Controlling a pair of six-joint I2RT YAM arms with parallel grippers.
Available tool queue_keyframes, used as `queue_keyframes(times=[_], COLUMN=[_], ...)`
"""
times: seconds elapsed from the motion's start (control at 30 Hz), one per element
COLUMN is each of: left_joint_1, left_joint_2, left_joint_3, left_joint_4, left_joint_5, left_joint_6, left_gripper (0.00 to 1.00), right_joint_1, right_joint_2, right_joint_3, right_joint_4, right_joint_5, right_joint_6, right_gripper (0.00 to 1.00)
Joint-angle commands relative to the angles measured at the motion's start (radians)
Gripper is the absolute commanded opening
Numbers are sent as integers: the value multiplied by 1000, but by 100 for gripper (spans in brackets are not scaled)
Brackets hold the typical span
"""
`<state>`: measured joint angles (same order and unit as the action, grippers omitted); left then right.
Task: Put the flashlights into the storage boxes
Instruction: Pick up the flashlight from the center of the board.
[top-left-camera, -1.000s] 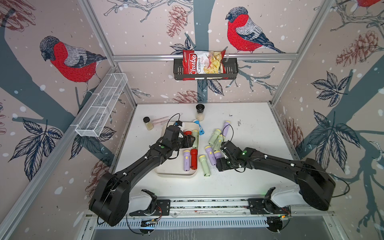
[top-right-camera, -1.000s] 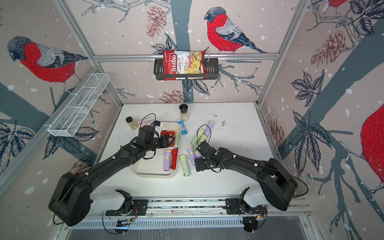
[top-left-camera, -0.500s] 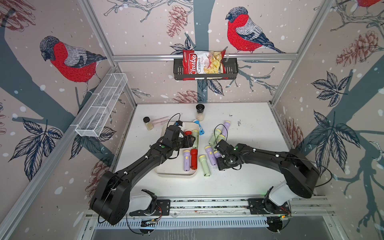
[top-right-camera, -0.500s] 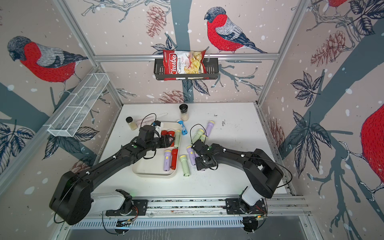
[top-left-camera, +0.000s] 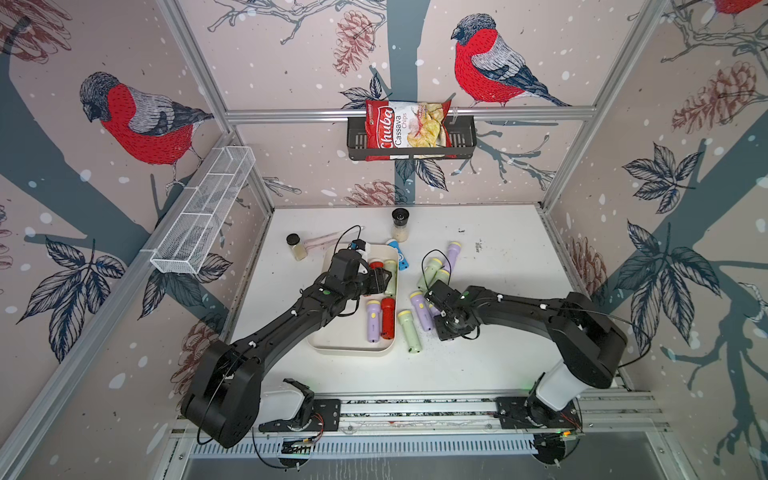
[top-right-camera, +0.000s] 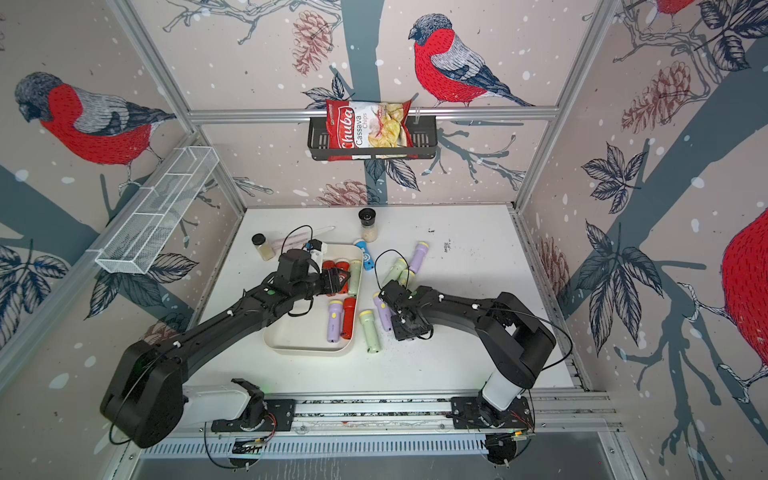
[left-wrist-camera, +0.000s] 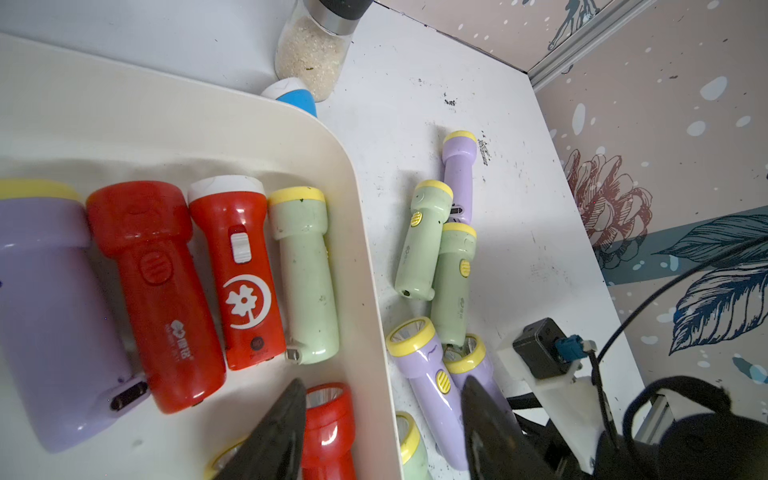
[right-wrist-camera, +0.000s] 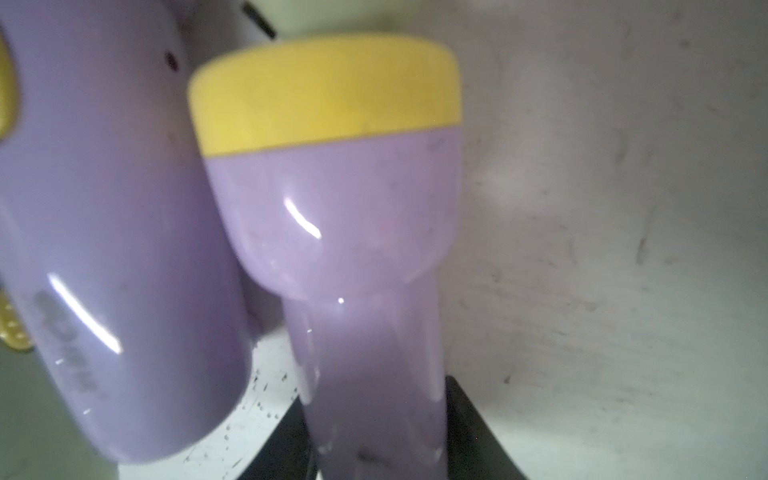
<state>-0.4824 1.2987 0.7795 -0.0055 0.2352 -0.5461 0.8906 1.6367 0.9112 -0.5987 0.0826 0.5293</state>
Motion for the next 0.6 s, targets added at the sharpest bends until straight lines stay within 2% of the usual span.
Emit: queue_keyframes(times=[0.0,0.37,0.57], left_joint_1=[1,1,1], left_joint_2=[4,-6,-27], left_joint_3=[9,24,9], left_joint_4=[40,26,61], left_joint_5=[8,10,30], left_joint_6=[3,6,-3], left_gripper=[59,59,58], right_joint_1=[1,-1,-8], right_joint_2=[-24,-223,-430], right_joint_3=[-9,-122,-297], right_joint_4=[-5,121,401], right_joint_5=[24,42,-32], right_joint_6=[19,60,84], right_gripper=[43,33,28])
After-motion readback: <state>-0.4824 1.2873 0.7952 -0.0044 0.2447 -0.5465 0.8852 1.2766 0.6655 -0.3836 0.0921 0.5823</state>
